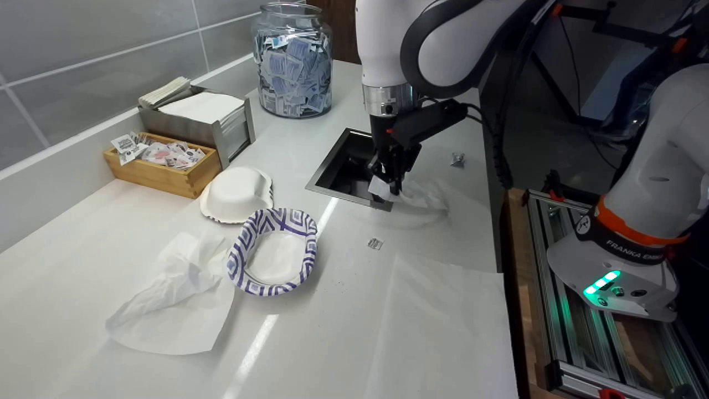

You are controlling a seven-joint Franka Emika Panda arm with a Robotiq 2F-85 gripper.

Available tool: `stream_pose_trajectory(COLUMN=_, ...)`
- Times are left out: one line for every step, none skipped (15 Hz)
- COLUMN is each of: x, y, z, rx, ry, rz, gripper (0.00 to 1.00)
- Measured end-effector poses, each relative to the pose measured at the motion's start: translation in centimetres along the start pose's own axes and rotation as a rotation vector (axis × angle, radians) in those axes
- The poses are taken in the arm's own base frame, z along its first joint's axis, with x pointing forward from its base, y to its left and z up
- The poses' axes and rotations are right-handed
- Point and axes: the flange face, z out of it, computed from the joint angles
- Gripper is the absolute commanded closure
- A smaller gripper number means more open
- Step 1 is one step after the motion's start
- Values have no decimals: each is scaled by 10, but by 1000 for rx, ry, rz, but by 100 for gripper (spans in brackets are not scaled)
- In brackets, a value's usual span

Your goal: Use the paper towel to wipe the counter

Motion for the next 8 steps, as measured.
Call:
stream_pose_trajectory(x=-6, y=-2, z=-3, rx=30, ry=-23, rz=-1, gripper=100)
stream_pose_trajectory(x=-10, y=-3, z=-5, rx=57, ry=-46, rz=-4, gripper=100)
stream_pose_trajectory(x=-14, y=-4, z=-7, rx=83, ry=-71, rz=-9, gripper=100)
stream_pose_trajectory(x=-17, y=-4, z=-8, rx=106, ry=-100, rz=-19, gripper=100)
stream_pose_trajectory(x=-21, y=-4, z=-8, rx=128, ry=-132, rz=-31, gripper=100)
stream_pose_trajectory(x=-23, y=-5, z=-6, rx=148, ry=-162, rz=-47, gripper=100)
stream_pose_trajectory(x=-25, y=-5, z=-4, rx=166, ry=-188, rz=-63, gripper=100)
stream_pose_trajectory(x=-27, y=-6, z=0, rx=183, ry=-215, rz=-80, gripper=100)
